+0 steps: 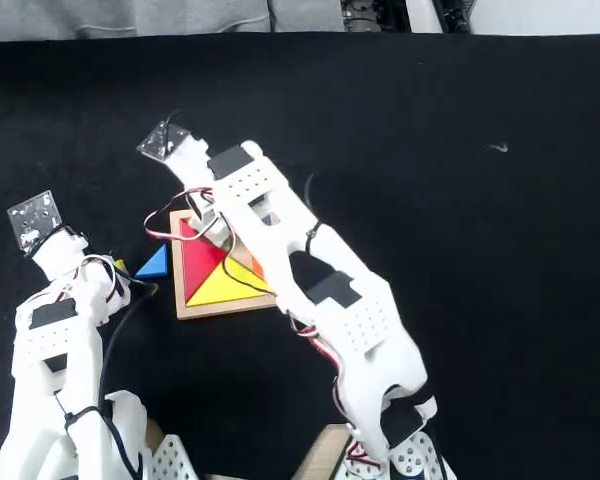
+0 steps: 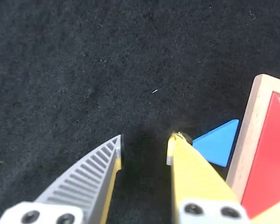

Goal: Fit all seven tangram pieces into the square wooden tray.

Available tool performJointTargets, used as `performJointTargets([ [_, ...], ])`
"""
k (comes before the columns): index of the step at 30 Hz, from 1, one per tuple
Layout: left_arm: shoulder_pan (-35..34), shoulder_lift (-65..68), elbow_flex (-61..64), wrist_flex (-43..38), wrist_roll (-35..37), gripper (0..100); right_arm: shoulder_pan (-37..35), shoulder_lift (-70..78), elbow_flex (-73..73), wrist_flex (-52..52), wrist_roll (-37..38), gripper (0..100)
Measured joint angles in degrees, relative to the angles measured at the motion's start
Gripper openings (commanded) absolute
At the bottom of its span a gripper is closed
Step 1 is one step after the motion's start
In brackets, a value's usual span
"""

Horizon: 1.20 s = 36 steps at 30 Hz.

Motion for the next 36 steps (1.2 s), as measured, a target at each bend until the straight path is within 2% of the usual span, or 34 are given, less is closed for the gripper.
performJointTargets([
  [4,0.0,0.0,0.0,0.0,0.0,17,-1.05,0.0,0.0,1.05,0.0,20.0],
  [21,0.0,0.0,0.0,0.0,-0.26,17,-1.58,0.0,-0.62,3.78,0.0,20.3],
  [26,0.0,0.0,0.0,0.0,-0.26,17,-1.58,0.0,-0.97,6.15,0.0,26.9],
  [36,0.0,0.0,0.0,0.0,-0.26,17,-1.58,0.0,-1.58,6.33,0.0,26.6],
])
